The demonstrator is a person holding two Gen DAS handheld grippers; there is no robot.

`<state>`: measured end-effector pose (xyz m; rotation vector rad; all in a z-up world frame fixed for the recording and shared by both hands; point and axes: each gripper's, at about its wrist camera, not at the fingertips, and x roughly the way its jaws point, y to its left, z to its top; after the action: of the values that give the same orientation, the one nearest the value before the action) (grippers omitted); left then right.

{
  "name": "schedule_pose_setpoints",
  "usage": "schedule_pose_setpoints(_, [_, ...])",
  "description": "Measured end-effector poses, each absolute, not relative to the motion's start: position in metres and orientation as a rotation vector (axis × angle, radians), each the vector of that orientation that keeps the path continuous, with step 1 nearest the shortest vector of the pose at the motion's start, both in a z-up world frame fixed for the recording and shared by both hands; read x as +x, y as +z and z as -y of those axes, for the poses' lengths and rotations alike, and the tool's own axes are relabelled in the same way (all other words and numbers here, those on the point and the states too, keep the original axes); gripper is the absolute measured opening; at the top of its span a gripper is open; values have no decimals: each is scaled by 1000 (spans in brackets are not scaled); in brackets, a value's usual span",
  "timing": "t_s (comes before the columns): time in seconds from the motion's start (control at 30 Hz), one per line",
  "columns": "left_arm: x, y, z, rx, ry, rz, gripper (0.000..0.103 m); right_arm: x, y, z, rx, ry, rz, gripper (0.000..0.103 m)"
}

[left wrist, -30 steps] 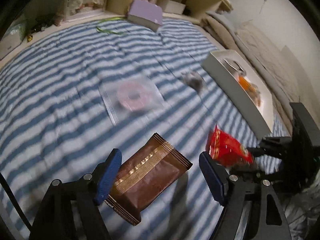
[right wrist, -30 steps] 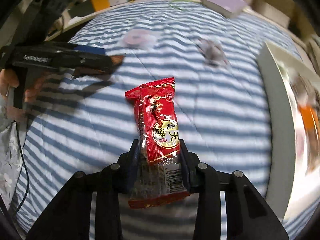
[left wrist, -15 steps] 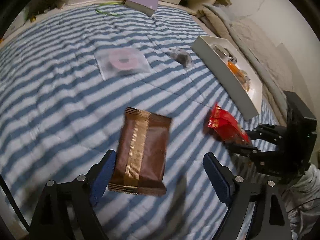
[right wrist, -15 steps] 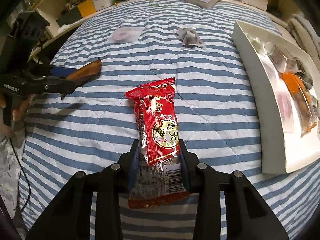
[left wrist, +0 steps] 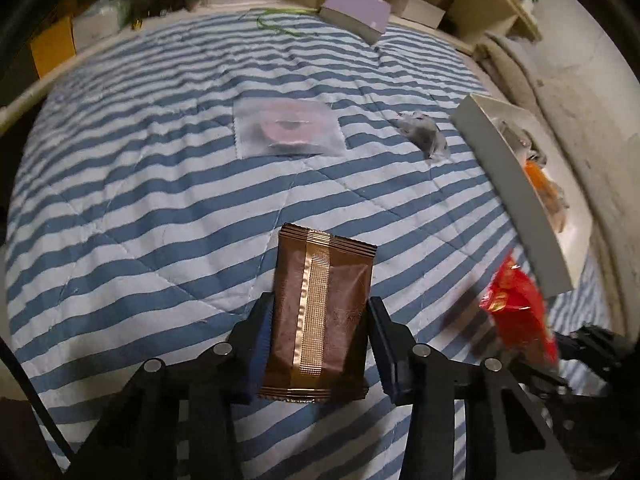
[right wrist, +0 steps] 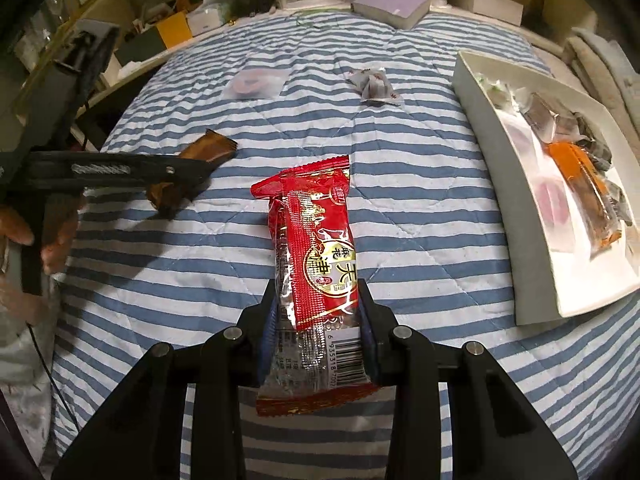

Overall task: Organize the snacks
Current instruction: 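Grasp the brown chocolate bar with the left gripper while the right lifts the red bag, then carry the chocolate bar and red bag over the white box with both grippers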

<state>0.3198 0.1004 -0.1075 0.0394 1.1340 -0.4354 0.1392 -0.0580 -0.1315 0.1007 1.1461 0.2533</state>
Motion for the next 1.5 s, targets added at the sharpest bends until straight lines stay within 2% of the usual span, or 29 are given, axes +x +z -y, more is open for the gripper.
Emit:
schedule_pose_setpoints(0.07, [311,-105,-91,53,-424,-1109,39,137,-127,60,107,247,-1137,35])
schedule_pose_setpoints(0.5, [254,-40,-81,-98,-426,-927,38,139,-78,96,125,208,-1022,35])
schedule_pose_setpoints(0.83, [226,-5,-68,-185,-460,-868,38,154,-41,151,124,182,-986,35])
schedule_pose_setpoints(1.1, [224,0,-26,-212,-497,-871,38,168,-17,211,78,136,-957,35])
schedule_pose_setpoints(1.5, [254,-21,85,-160,-675,-972,38,192,-11,307,38,16,-944,35])
